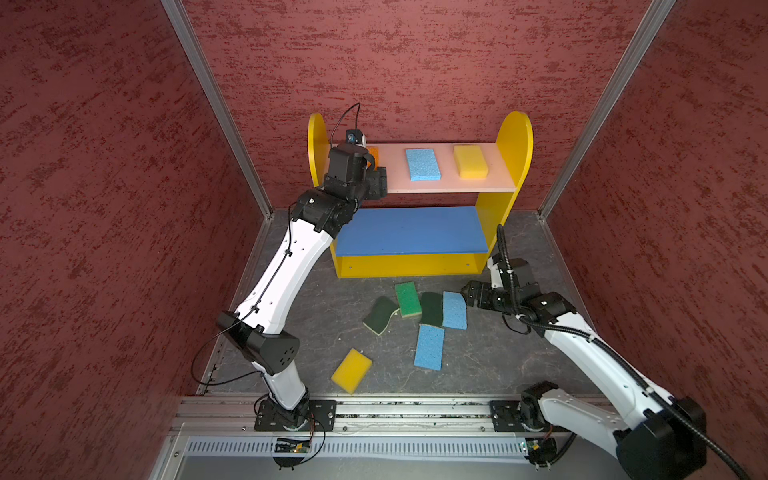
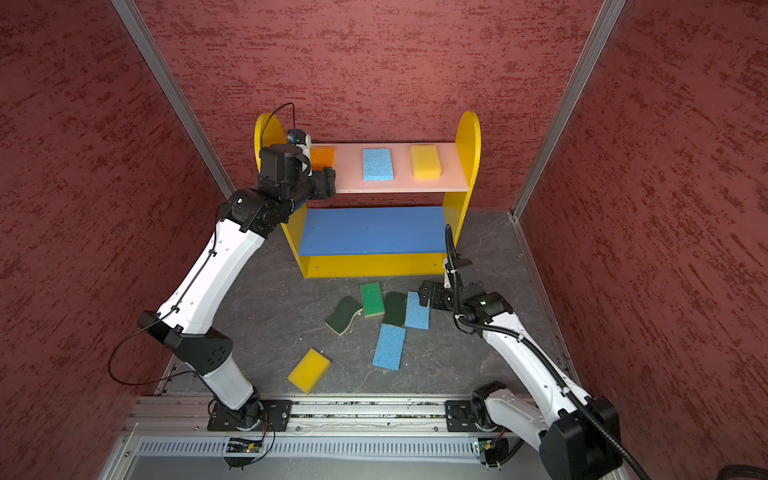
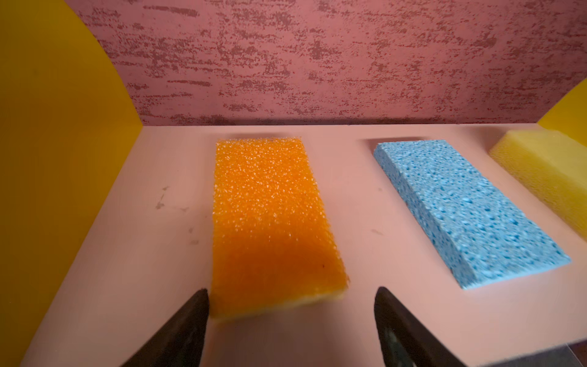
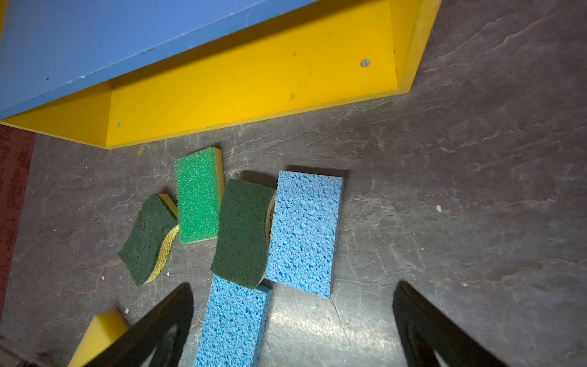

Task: Place and organize the cleaning sponges onto the shelf
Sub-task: 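Open the left gripper and withdraw it from the orange sponge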

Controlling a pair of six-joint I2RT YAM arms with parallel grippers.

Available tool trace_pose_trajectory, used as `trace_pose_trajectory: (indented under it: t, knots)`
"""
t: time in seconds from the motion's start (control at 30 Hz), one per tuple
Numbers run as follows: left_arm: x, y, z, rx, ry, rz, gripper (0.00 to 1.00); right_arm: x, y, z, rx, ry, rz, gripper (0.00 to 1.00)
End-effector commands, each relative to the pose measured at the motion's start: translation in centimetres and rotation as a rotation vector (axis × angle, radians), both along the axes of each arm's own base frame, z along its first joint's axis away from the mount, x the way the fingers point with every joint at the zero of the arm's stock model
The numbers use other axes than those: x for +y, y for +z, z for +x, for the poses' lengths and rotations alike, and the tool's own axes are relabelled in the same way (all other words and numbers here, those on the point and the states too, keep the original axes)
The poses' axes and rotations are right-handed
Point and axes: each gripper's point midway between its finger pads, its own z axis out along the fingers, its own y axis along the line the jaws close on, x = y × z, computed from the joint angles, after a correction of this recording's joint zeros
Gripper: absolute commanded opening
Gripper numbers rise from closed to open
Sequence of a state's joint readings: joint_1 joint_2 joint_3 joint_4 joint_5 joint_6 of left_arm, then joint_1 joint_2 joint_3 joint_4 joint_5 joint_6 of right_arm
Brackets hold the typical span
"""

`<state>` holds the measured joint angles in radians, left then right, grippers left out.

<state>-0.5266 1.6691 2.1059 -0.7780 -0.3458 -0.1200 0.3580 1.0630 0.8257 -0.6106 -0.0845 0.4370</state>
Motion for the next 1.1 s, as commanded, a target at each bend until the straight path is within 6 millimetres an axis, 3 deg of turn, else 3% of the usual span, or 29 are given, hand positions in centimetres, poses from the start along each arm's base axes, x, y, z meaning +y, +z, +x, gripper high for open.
trace_pose_trajectory:
  t: [0.0,0.17,0.27,0.43,0.6,0.7,0.87,1.07]
  knots:
    - [1.1,3.9,-3.2,-0.099,0.018,0.013,0.83,-0.1,0.4,0.4,-0.029,-0.01,0.01,0.99]
    - [2.7,4.8,-5.8,-0.112,0.057,0.014,0.84,0.1,0.5,0.4,-0.032,-0.008,0.02,0.99]
    - [3.1,4.8,-6.3,-0.119,0.055,0.002,0.84,0.1,0.8,0.4,-0.039,-0.009,0.026,0.99]
    - [3.1,3.9,-6.1,-0.092,0.075,0.02,0.84,0.0,1.3,0.2,-0.046,-0.015,0.034,0.99]
    - [4.0,2.2,-7.7,-0.069,0.098,0.016,0.84,-0.4,1.5,-0.1,-0.06,-0.025,0.027,0.99]
    - [5.3,-0.6,-9.4,0.003,0.118,0.019,0.84,-0.4,1.3,-0.3,-0.053,-0.025,0.029,0.99]
    - [7.7,-7.1,-12.7,0.167,0.165,0.043,0.84,0.0,0.8,-0.5,-0.039,-0.023,0.063,0.99]
    - [9.3,-15.3,-16.6,0.386,0.193,0.037,0.84,-0.2,-1.7,-1.3,0.024,-0.068,0.084,0.99]
